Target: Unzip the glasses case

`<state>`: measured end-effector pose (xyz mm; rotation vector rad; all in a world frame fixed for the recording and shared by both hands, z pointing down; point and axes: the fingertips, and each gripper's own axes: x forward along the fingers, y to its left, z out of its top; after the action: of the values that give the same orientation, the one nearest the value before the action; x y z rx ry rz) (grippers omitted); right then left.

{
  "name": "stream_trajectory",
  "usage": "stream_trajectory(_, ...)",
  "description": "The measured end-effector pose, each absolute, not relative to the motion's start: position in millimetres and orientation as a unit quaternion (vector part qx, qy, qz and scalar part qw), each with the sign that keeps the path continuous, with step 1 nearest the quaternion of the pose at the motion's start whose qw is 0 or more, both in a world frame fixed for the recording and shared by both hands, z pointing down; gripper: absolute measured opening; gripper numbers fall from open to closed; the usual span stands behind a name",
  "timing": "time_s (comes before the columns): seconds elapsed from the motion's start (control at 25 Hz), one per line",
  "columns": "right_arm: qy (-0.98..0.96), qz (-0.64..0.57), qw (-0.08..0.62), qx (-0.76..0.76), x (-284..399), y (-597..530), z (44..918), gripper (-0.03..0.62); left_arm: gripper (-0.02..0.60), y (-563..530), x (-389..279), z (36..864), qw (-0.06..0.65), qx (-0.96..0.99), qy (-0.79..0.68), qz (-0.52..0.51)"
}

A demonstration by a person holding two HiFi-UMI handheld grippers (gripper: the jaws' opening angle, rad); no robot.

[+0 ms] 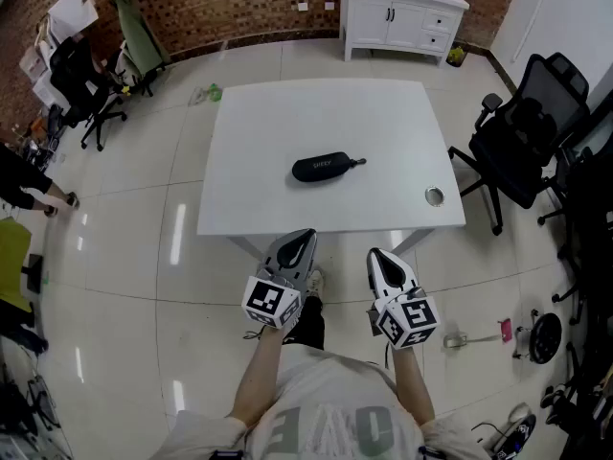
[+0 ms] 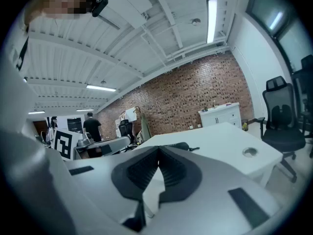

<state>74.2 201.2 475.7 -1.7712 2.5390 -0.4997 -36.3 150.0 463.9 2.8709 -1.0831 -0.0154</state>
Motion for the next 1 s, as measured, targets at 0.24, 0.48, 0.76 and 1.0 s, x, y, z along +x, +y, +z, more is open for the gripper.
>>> stream_trajectory(0.24, 0.798, -0.167, 0.001, -0.58, 58, 44, 462, -0.002, 0.0, -8, -53, 452, 0.04, 0.946, -0.323, 0.013)
stream_trajectory(0.48, 0.797, -0.203, -0.019, -0.569, 55, -22, 490, 0.0, 0.0, -80, -63, 475, 0.064, 0.945, -0.318, 0.029)
stream_trajectory(0.76, 0.803, -0.255, -0.046, -0.537, 64, -61, 524, 0.0, 0.015, -111, -79, 525, 0.149, 0.928, -0.336, 0.062)
stream_trajectory(1.0, 0.811, -0.31, -0.093, -0.488, 47, -72, 560, 0.107, 0.224, -118, -60, 555, 0.179, 0.936, -0.275, 0.128)
